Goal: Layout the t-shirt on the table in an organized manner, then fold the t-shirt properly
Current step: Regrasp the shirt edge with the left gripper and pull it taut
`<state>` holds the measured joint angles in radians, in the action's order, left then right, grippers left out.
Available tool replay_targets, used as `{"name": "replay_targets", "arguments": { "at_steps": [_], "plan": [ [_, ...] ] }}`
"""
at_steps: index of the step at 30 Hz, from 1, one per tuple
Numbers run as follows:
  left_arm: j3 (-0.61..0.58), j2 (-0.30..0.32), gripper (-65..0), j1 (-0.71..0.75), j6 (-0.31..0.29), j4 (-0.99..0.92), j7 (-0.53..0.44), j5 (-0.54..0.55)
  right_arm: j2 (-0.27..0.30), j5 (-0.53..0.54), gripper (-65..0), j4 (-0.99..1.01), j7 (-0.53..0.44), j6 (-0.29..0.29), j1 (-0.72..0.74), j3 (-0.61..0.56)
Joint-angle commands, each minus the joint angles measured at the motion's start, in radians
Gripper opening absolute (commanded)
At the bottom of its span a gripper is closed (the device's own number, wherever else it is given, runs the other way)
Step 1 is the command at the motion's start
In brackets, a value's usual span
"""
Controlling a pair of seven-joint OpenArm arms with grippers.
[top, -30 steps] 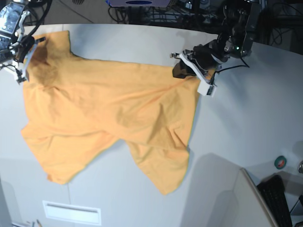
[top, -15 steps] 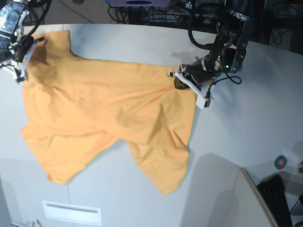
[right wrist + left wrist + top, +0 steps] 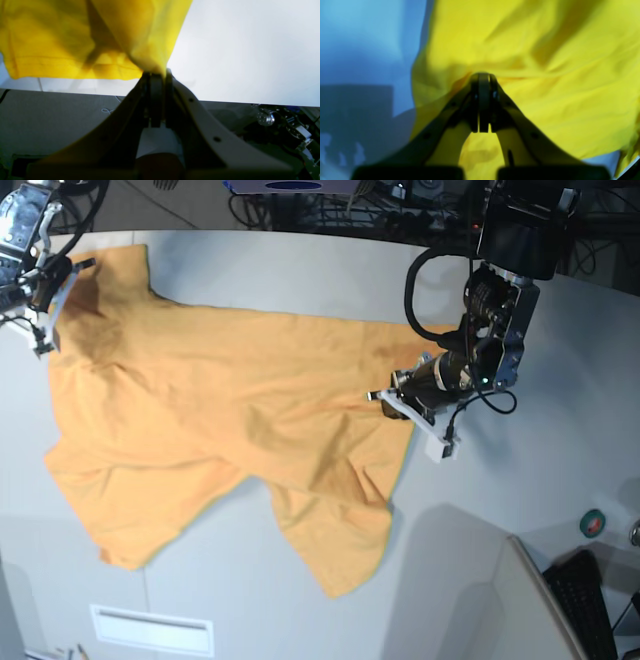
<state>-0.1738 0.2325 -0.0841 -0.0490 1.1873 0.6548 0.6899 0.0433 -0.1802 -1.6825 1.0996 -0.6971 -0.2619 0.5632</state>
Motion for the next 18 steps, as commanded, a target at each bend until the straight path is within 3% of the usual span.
{"name": "replay_targets", "arguments": {
  "at_steps": [1, 11, 18],
  "plan": [
    [0.004, 0.005, -65.0, -0.032, -0.002, 0.018, -0.016, 0.009, 0.01, -0.005, -65.0, -0.017, -0.002, -0.001, 0.003, 0.005],
    [0.004, 0.011, -65.0, -0.102, -0.009, -0.066, -0.017, 0.011, 0.013, -0.006, -65.0, -0.017, -0.002, -0.001, 0.002, 0.005],
    [0.026, 0.041, -65.0, 0.148, -0.009, 0.312, -0.019, 0.014, 0.013, -0.006, -65.0, -0.018, -0.002, -0.001, 0.002, 0.005]
  ]
}}
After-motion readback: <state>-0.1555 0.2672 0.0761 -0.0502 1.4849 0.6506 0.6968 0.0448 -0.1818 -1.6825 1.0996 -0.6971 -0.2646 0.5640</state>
